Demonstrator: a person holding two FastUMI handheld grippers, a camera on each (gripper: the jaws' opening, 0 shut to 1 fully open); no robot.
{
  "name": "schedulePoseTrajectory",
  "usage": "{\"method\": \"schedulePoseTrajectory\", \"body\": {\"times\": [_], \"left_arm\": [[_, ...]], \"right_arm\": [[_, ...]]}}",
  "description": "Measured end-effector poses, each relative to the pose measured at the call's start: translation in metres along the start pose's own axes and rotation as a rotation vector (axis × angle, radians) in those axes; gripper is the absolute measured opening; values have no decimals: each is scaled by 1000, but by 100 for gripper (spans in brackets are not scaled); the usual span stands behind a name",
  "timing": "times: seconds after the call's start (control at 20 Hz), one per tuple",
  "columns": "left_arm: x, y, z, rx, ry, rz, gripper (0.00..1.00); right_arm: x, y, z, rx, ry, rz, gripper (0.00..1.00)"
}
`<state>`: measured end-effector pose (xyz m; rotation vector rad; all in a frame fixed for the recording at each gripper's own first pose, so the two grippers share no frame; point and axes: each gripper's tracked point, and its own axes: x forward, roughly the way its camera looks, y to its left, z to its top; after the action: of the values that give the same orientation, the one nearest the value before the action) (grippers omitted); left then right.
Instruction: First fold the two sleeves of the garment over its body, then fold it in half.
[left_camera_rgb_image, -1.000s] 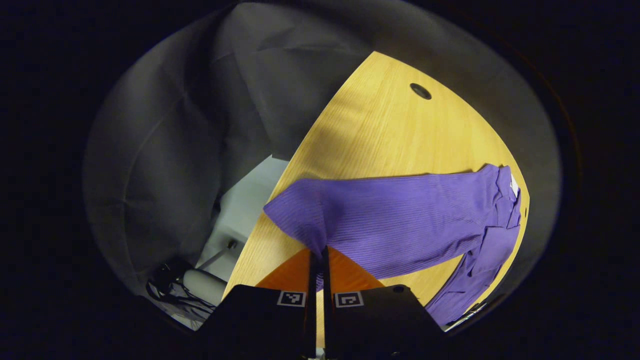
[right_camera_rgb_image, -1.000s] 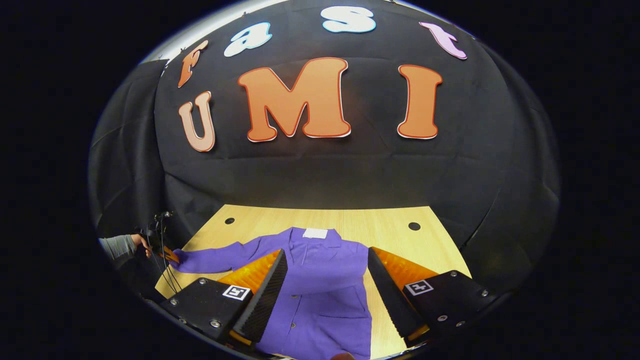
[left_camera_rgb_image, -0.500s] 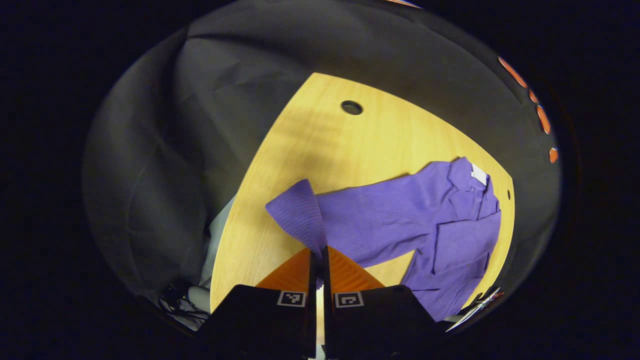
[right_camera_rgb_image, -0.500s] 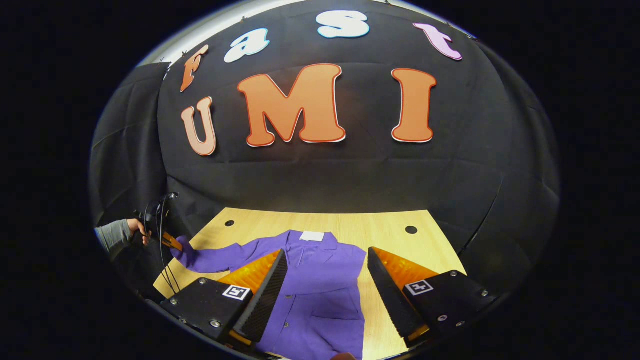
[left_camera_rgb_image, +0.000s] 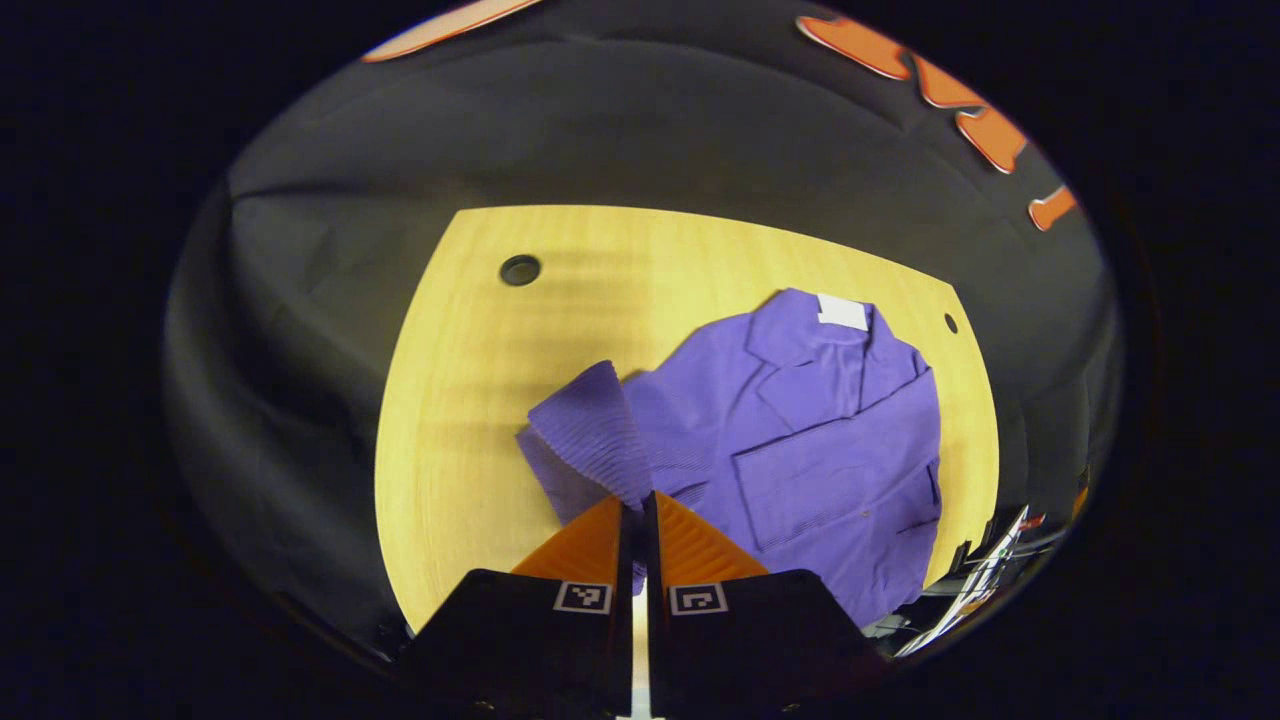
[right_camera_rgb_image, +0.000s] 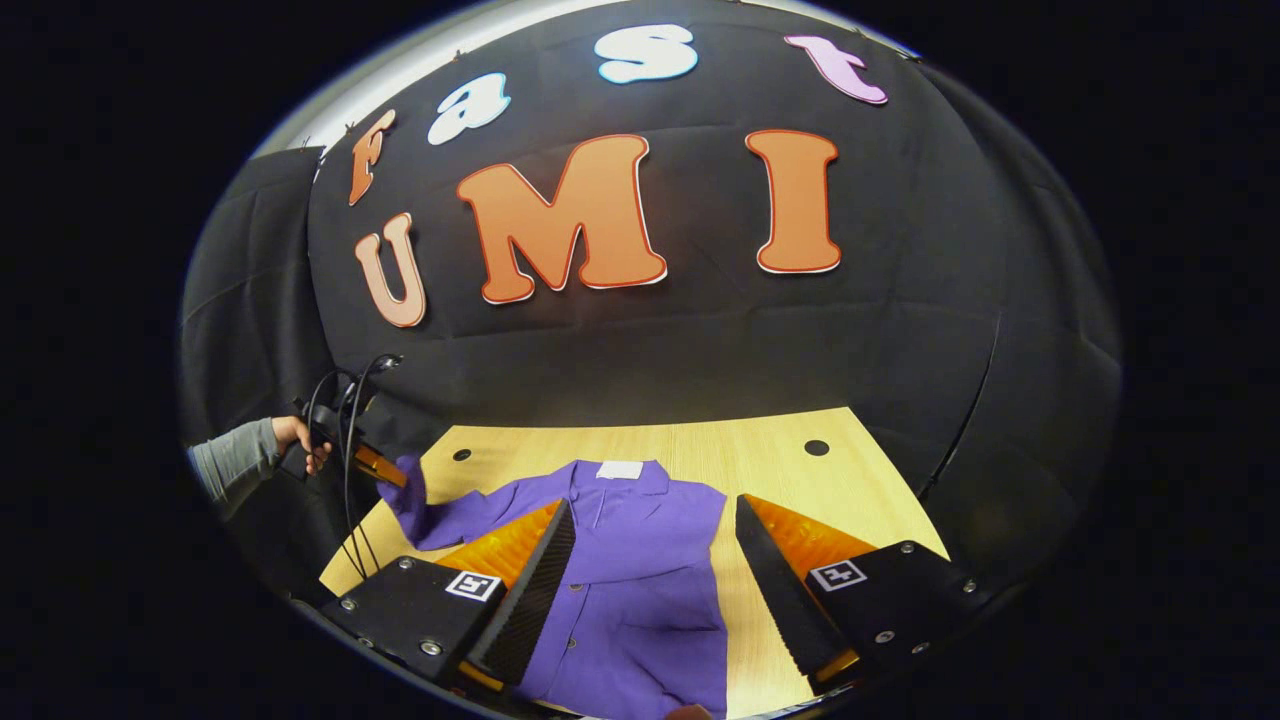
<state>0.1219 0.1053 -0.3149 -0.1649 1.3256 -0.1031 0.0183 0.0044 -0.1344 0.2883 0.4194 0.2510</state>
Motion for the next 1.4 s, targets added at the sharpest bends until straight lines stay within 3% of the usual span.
{"method": "schedulePoseTrajectory", "body": {"times": [0.4, 0.8, 1.3, 1.4], "left_arm": [[5, -119, 35, 200, 16, -59, 7], [25, -242, 44, 346, 45, -121, 7], [68, -370, 41, 457, 88, -179, 7], [71, -391, 30, 457, 97, -217, 11]], "right_arm": [[-18, -35, -13, -37, -2, -86, 96], [-34, -60, -15, -10, -21, -108, 96], [-45, -99, -29, 69, -25, -147, 96], [-46, -104, -31, 80, -24, -148, 96]]}}
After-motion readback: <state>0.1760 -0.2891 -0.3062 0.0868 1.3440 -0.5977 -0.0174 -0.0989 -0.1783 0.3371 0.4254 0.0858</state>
